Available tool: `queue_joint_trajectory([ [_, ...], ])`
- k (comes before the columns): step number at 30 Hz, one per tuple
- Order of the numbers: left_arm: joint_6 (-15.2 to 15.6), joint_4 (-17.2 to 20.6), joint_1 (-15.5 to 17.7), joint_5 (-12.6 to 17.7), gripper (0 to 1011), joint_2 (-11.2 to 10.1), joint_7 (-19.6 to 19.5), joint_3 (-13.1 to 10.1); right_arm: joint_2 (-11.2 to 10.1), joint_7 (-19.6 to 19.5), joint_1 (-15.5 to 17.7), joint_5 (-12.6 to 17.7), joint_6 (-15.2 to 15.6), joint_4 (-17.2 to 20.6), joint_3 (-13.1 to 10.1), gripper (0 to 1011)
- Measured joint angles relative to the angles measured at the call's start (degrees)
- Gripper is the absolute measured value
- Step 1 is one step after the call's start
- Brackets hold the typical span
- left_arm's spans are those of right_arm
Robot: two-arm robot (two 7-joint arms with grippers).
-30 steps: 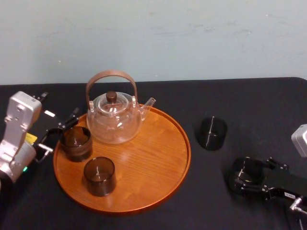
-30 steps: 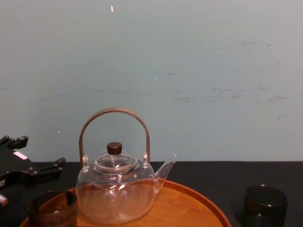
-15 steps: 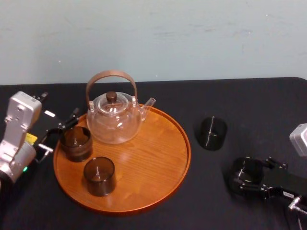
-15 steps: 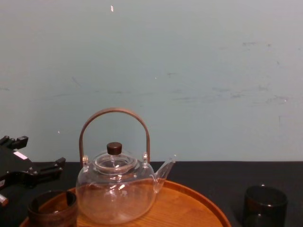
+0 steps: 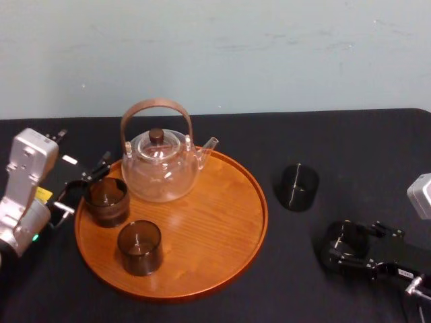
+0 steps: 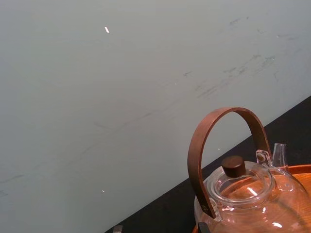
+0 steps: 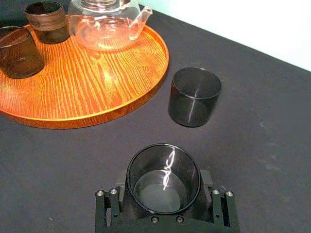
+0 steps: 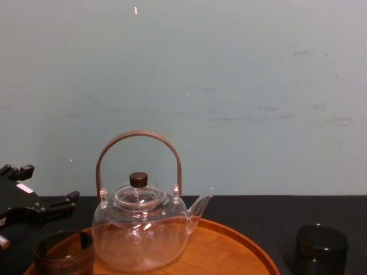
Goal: Pick up the glass from the table and place it on the tray.
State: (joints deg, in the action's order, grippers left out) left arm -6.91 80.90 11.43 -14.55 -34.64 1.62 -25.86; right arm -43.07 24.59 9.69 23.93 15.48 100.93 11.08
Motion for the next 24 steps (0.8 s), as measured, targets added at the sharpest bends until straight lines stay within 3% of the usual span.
queue_joint_trajectory([
  [12,0.0,0.0,0.0,0.0,1001,0.0,0.0,0.0,0.0,0.0,0.0,0.1,0.0,0.0,0.0,900],
  [24,0.0,0.0,0.0,0.0,1001,0.0,0.0,0.0,0.2,1.9,-1.4,1.9,-2.5,-0.4,0.0,900],
])
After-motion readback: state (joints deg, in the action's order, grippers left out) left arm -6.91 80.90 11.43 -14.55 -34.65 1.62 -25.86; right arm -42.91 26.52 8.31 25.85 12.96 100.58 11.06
